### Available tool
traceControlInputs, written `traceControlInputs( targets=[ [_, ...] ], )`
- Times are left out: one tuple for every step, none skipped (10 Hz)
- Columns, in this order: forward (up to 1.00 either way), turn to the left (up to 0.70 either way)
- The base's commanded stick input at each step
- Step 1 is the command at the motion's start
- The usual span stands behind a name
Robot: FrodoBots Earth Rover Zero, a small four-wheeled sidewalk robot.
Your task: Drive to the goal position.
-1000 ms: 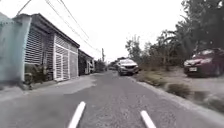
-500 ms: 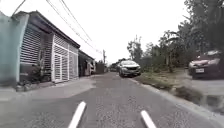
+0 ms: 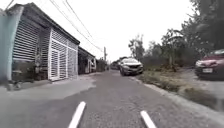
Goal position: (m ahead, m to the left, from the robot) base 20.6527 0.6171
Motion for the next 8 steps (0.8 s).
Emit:
traceControlInputs(
  targets=[
    [0.85, 0.00],
    [0.85, -0.02],
    [0.85, -0.27],
    [0.85, -0.34],
    [0.85, -0.34],
    [0.85, -0.04],
    [0.85, 0.00],
    [0.85, 0.00]
  ],
)
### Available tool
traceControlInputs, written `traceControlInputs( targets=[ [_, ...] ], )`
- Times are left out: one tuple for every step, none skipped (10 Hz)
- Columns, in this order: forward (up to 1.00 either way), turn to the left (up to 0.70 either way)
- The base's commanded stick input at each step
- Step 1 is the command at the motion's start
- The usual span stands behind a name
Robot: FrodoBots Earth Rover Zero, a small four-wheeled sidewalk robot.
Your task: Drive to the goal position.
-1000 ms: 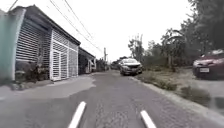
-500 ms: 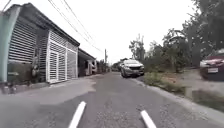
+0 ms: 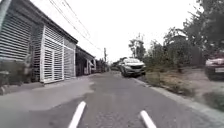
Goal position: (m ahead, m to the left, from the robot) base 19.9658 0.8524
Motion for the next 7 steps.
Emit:
traceControlInputs(
  targets=[
    [0.85, 0.00],
    [0.85, 0.00],
    [0.85, 0.00],
    [0.85, 0.00],
    [0.85, 0.00],
    [0.85, 0.00],
    [0.85, 0.00]
  ],
)
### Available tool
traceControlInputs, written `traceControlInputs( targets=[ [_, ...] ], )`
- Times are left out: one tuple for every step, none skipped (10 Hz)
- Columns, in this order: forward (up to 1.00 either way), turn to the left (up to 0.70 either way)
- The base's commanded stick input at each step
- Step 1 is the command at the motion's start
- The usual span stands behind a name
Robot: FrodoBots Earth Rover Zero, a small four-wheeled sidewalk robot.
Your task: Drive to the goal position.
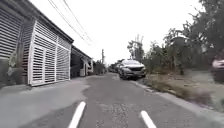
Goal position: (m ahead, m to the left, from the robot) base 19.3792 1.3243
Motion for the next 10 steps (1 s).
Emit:
traceControlInputs(
  targets=[
    [0.85, 0.00],
    [0.85, -0.04],
    [0.85, -0.34],
    [0.85, -0.34],
    [0.85, -0.34],
    [0.85, -0.34],
    [0.85, -0.10],
    [0.85, 0.00],
    [0.85, 0.00],
    [0.85, 0.00]
  ],
)
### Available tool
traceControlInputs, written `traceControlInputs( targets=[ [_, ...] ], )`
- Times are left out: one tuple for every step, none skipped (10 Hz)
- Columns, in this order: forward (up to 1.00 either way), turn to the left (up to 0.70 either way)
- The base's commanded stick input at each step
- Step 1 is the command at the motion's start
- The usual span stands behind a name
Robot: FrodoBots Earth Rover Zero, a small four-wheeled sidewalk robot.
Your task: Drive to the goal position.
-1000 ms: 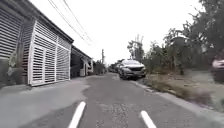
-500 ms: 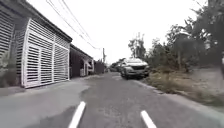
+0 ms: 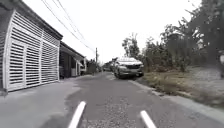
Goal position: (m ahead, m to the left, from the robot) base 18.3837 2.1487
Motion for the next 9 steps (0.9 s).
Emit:
traceControlInputs(
  targets=[
    [0.85, 0.00],
    [0.85, 0.00],
    [0.85, 0.00],
    [0.85, 0.00],
    [0.85, 0.00],
    [0.85, 0.00],
    [0.85, 0.00],
    [0.85, 0.00],
    [0.85, 0.00]
  ],
)
